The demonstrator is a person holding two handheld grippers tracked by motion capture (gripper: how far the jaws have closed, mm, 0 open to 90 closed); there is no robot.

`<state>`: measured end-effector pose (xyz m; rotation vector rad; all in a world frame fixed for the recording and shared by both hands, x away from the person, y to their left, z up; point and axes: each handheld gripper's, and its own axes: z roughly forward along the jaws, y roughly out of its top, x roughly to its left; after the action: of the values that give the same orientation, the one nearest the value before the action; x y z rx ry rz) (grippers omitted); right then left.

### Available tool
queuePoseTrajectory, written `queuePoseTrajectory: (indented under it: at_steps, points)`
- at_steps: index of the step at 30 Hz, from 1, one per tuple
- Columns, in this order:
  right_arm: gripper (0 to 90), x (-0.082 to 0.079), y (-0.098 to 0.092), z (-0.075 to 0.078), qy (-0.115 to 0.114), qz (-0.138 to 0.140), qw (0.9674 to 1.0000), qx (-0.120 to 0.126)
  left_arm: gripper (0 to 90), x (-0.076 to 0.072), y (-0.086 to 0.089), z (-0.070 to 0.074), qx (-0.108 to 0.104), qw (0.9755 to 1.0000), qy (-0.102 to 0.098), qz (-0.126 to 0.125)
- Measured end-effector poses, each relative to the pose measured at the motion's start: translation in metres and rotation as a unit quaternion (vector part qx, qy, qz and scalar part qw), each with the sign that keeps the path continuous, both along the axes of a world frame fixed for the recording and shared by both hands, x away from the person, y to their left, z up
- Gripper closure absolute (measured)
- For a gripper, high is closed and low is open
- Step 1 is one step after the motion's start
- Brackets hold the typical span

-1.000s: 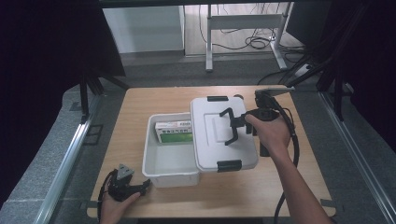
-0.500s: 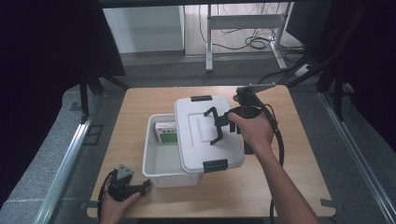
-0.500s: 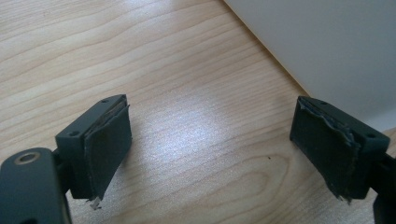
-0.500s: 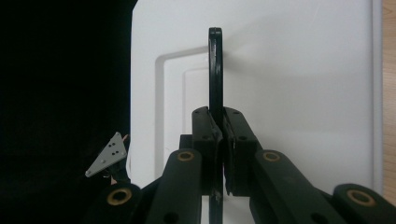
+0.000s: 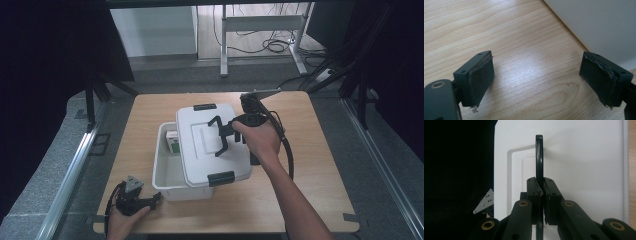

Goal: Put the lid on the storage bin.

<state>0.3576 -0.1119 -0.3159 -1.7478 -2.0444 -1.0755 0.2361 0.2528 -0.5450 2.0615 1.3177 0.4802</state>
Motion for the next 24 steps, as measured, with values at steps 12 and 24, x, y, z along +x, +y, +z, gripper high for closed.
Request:
queuePoseTrajectory:
  at_steps: [12, 24]
  points:
    - [84.8, 0.001, 0.010, -0.002, 0.003, 0.004, 1.0000, 0.003, 12.2, 0.000, 0.000, 0.000, 0.000, 1.0000, 0.000, 0.000]
    - [84.7, 0.000, 0.023, -0.005, 0.008, 0.015, 0.9998, 0.011, 12.1, 0.000, 0.000, 0.000, 0.000, 1.0000, 0.000, 0.000]
